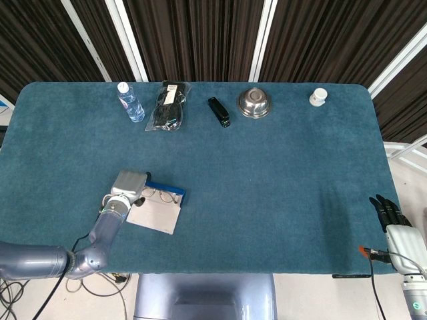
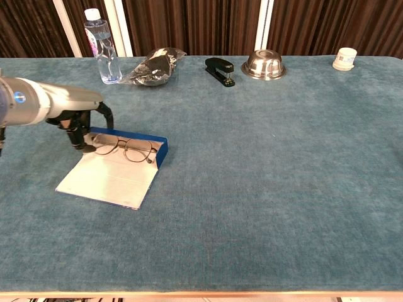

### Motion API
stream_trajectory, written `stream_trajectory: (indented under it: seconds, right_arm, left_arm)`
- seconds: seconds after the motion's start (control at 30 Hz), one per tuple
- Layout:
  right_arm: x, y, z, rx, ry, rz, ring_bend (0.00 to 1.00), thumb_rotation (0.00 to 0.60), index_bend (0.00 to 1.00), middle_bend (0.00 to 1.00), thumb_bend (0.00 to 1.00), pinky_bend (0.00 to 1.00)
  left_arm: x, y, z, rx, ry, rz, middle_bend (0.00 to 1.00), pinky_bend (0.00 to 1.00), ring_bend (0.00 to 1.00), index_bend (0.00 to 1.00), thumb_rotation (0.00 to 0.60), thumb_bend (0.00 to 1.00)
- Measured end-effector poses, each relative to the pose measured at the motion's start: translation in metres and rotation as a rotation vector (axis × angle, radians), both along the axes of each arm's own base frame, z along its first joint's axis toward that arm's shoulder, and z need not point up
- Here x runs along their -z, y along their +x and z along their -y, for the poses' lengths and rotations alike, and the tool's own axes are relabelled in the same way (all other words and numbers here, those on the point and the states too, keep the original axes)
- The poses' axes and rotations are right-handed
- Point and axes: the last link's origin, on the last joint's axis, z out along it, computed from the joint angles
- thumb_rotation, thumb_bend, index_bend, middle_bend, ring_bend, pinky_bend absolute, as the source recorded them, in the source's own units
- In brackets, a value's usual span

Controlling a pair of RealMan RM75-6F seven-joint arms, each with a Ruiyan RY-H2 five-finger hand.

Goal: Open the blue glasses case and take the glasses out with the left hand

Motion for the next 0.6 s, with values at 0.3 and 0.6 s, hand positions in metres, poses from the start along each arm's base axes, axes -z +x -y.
stream_trajectory:
  seconds: [0.3, 0.6]
  right_arm:
    - [-0.0002, 0.0001, 0.0001, 0.000, 0.000, 0.002, 0.00, 0.600, 0.00, 0.00, 0.12, 0.21]
    - [-0.0005, 0.0003, 0.0000, -0.001, 0.000, 0.004, 0.00, 0.600, 0.00, 0.00, 0.11, 0.21]
  left_arm:
    - [-0.0056, -0.0062, 0.0084, 0.002, -0.016, -0.002, 0.92, 0.89, 0.85, 0.30, 0.600, 0.31]
    - [-0.0104, -0.0039, 0.0099, -0.003, -0.011, 0.007, 0.92, 0.89, 0.85, 0.30, 0.600, 0.31]
